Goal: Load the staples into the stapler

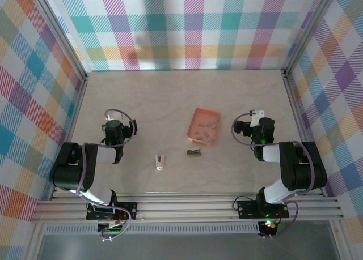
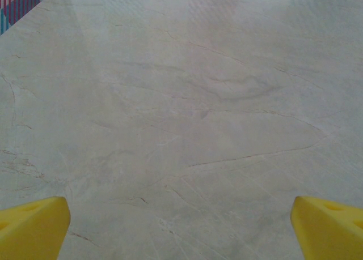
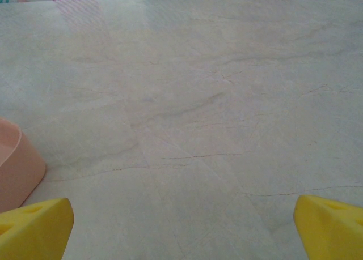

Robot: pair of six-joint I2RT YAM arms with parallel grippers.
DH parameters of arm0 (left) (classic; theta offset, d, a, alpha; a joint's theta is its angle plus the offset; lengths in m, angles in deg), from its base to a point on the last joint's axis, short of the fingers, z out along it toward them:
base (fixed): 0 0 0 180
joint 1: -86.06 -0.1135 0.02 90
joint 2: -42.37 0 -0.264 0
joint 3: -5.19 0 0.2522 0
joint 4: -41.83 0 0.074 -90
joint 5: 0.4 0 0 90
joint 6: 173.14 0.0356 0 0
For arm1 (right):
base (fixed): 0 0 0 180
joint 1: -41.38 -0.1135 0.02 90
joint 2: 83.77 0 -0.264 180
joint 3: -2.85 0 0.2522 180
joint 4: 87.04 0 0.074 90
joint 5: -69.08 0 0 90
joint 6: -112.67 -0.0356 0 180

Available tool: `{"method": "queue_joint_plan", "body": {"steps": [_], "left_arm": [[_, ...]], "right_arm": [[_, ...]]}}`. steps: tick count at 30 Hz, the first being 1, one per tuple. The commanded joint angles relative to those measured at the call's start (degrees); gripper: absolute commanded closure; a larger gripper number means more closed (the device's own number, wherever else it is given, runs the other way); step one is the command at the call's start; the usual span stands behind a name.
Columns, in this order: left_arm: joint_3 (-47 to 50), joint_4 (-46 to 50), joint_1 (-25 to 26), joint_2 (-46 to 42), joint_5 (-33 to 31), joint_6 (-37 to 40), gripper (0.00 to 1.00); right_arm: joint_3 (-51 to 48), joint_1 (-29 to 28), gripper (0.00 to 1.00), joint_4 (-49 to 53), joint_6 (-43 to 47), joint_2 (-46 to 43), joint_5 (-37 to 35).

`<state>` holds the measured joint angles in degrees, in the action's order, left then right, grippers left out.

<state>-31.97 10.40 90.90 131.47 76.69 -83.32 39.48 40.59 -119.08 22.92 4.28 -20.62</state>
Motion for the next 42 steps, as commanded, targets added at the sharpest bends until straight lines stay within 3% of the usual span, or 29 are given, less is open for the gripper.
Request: {"method": "queue_joint_plan", "body": {"steps": [1,29,31,32,36,42], "left_arm": [[-0.3,-1.4,0.3,0.3,0.3,0.3,0.0],[-0.2,-1.5,0.2,0.1,0.6,0.3,0.0],[-0.8,0.1,0.3,-0.6,0.5,0.3,0.0],[-1.7,2.8,0.3,-1.7,0.9,0.5,0.0],[-6.4,15.2,1.0,-7.9,1.4,1.5,0.09],[-14.7,38.9,4.0,-17.5,5.3,-2.8,0.15]], "right_arm": [[0.9,0.4,0.01,-1.3,-0.8,-0.1,0.4],[1.2,0.4,0.01,-0.6,-0.9,-0.5,0.3],[4.1,0.4,0.01,6.8,-0.7,-2.7,0.7],[7.3,0.4,0.01,15.1,-0.9,-4.4,0.7],[16.7,0.4,0.01,34.6,-3.5,-9.6,2.5],[29.0,0.2,0.01,63.2,-15.9,-13.5,5.3]]}}
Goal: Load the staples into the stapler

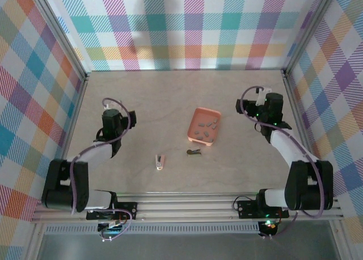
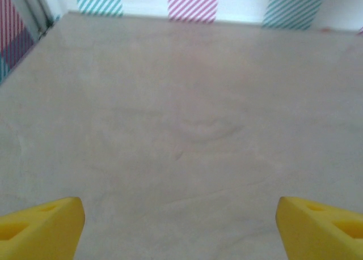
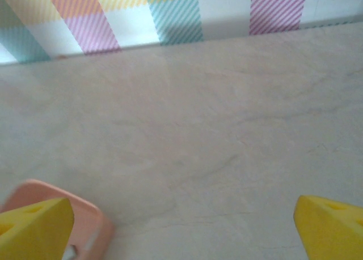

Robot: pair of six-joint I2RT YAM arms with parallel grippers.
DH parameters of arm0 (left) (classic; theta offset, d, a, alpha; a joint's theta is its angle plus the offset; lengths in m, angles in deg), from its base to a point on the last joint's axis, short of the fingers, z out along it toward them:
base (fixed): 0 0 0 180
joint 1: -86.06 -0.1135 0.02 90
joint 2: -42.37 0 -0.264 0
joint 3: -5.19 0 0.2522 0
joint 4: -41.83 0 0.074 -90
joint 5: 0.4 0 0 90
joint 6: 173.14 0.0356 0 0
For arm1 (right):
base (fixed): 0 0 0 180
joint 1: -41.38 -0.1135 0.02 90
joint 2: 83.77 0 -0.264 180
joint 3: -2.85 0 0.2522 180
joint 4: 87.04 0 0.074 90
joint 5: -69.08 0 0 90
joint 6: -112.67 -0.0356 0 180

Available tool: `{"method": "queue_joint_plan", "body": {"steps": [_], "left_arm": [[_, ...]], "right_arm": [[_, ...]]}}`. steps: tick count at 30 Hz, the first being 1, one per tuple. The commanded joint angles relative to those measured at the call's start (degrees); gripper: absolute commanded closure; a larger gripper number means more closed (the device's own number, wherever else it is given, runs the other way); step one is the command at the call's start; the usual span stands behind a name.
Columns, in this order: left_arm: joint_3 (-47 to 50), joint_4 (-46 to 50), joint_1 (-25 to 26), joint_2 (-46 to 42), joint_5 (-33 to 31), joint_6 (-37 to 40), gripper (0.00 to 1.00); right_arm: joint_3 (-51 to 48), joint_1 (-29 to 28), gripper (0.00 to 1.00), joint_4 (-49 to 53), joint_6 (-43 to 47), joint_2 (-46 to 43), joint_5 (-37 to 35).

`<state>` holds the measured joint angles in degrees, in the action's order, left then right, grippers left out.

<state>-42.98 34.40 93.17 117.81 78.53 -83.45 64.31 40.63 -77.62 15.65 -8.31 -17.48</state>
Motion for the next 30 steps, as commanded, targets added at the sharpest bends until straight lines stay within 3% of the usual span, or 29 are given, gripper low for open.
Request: {"method": "queue_joint_plan", "body": {"steps": [1,6,11,17,30], "left_arm": [[-4.7,17.9,2.6,-4.8,5.5,-3.7,0.16],[-7.7,25.1,8.1,-6.5,16.0,-14.1,0.21],[-9.2,25.0,15.9,-2.9,19.3,-20.7,0.23],[-8.2,24.4,17.3,-1.1,19.3,-25.3,0.23],[-6.7,26.8,17.4,-3.6,16.9,-23.6,0.23]], "right_arm": [[5.0,0.2,0.01,25.1,-10.6,-1.4,3.4],[1.8,-1.0,0.01,29.9,-19.6,-4.3,18.5],[-1.8,-6.9,0.01,25.9,-26.2,-2.5,26.8],[0.0,-12.3,0.01,20.1,-28.1,6.5,27.0],[10.2,-17.7,0.04,9.6,-29.2,23.4,26.7]]}}
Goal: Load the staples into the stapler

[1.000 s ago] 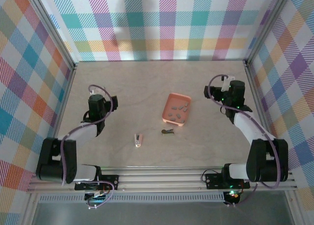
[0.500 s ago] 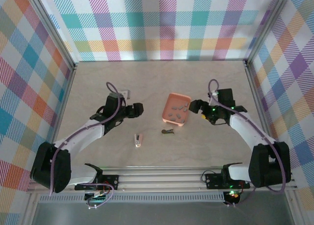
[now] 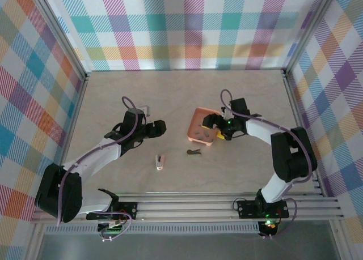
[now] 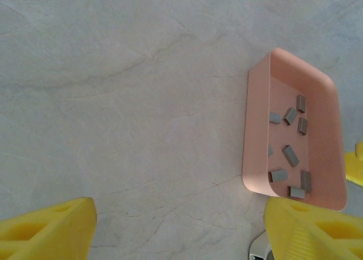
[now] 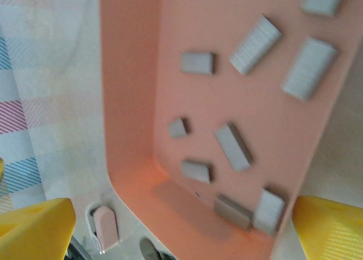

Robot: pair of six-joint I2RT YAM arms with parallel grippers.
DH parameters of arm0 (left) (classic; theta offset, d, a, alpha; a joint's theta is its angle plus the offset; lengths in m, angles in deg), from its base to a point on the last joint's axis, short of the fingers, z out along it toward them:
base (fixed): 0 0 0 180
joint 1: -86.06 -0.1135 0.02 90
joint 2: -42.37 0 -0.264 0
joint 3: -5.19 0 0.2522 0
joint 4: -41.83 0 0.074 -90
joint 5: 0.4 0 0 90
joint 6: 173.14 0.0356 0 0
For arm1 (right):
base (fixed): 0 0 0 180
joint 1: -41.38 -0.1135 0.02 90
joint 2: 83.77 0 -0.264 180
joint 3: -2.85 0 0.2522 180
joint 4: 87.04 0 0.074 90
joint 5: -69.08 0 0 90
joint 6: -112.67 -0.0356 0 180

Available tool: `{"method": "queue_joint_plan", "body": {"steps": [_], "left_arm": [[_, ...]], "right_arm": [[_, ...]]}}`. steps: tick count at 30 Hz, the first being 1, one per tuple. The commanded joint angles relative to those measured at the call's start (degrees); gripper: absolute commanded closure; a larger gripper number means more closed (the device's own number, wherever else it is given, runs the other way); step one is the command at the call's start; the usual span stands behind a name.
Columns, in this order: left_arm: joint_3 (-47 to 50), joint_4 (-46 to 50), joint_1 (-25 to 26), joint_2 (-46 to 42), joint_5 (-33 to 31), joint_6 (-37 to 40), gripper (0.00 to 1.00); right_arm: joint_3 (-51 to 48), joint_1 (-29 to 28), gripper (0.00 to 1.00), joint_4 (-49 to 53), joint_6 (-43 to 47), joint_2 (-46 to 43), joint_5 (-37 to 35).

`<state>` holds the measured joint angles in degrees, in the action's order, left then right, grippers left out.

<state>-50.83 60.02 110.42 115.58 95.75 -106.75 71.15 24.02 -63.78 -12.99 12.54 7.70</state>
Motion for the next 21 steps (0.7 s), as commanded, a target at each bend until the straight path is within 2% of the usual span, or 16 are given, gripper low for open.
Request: {"method": "queue_joint_plan", "body": {"steps": [1,7,12,16,21], "left_arm": [[1.6,1.0,0.1,-1.7,-0.1,0.0,0.23],[3.8,-0.9,0.2,-4.5,2.4,3.3,0.25],[3.1,-0.1,0.9,-5.1,6.9,8.6,0.28],[1.8,1.3,3.4,-5.3,9.5,14.3,0.3],[0.3,4.2,9.8,-5.5,10.4,27.8,0.3]], "right_arm": [[4.5,-1.4,0.04,-4.6,-0.5,3.9,1.8],[12.5,-3.4,0.06,-5.7,-0.4,11.3,2.9],[18.2,-4.6,0.05,-5.4,0.0,15.0,2.5],[20.8,-4.3,0.04,-0.6,3.2,13.5,-0.7],[14.5,-2.3,0.03,0.5,5.9,5.0,-2.3]]}}
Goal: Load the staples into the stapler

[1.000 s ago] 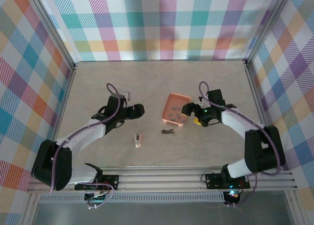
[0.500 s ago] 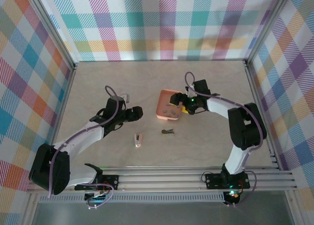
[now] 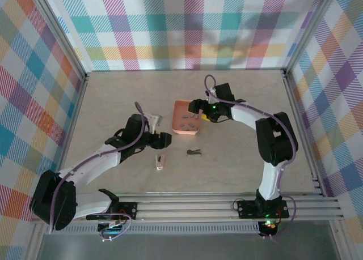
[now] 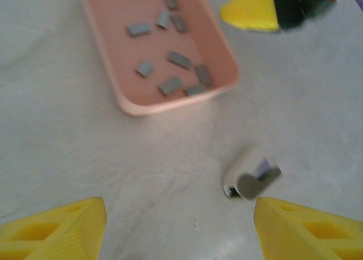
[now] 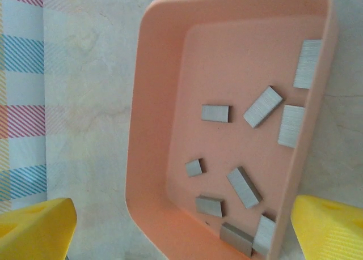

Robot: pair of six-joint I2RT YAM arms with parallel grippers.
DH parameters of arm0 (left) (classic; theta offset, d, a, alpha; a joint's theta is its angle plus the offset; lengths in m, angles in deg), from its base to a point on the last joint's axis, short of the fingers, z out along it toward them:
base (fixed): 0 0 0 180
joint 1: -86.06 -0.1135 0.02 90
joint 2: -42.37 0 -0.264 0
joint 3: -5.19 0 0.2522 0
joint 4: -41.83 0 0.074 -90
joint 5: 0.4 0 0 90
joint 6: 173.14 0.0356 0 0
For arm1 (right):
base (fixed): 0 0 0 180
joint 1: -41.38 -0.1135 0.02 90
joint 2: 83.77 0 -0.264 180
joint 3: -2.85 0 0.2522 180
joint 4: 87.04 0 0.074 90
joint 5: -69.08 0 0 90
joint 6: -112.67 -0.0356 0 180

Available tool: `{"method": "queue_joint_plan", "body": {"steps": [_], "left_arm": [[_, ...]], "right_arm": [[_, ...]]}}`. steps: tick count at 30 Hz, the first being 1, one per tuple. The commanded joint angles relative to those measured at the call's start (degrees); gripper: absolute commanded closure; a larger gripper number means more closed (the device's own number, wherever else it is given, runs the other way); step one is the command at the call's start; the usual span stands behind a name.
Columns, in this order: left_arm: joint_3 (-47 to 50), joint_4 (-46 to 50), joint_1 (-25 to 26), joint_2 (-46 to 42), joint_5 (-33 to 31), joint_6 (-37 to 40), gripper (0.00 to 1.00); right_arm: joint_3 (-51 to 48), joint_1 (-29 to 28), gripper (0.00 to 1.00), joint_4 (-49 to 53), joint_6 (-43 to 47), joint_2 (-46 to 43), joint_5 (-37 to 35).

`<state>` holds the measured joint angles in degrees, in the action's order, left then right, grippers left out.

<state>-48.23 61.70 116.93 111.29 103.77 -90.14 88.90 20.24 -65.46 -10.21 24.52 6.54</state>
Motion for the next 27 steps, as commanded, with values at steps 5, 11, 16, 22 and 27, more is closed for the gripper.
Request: {"method": "queue_joint_plan", "body": {"steps": [5,11,16,22,27], "left_arm": [[-4.5,4.4,8.8,3.4,2.0,24.6,0.3],[-12.3,10.9,14.0,15.5,0.6,39.7,0.32],[-18.2,13.2,15.0,23.2,3.5,45.4,0.34],[-23.6,17.0,16.1,29.6,4.3,50.5,0.33],[-25.9,17.7,16.2,33.0,3.4,52.6,0.33]], "right_arm": [[-12.8,3.4,0.02,3.0,5.3,-17.8,-1.6],[-25.2,7.4,0.03,2.5,5.4,-30.4,-0.4],[-32.1,9.6,0.01,2.7,5.2,-38.5,-0.5],[-37.6,11.2,0.01,1.4,3.3,-45.1,0.1],[-40.1,11.2,0.01,0.1,1.9,-48.2,0.9]]}}
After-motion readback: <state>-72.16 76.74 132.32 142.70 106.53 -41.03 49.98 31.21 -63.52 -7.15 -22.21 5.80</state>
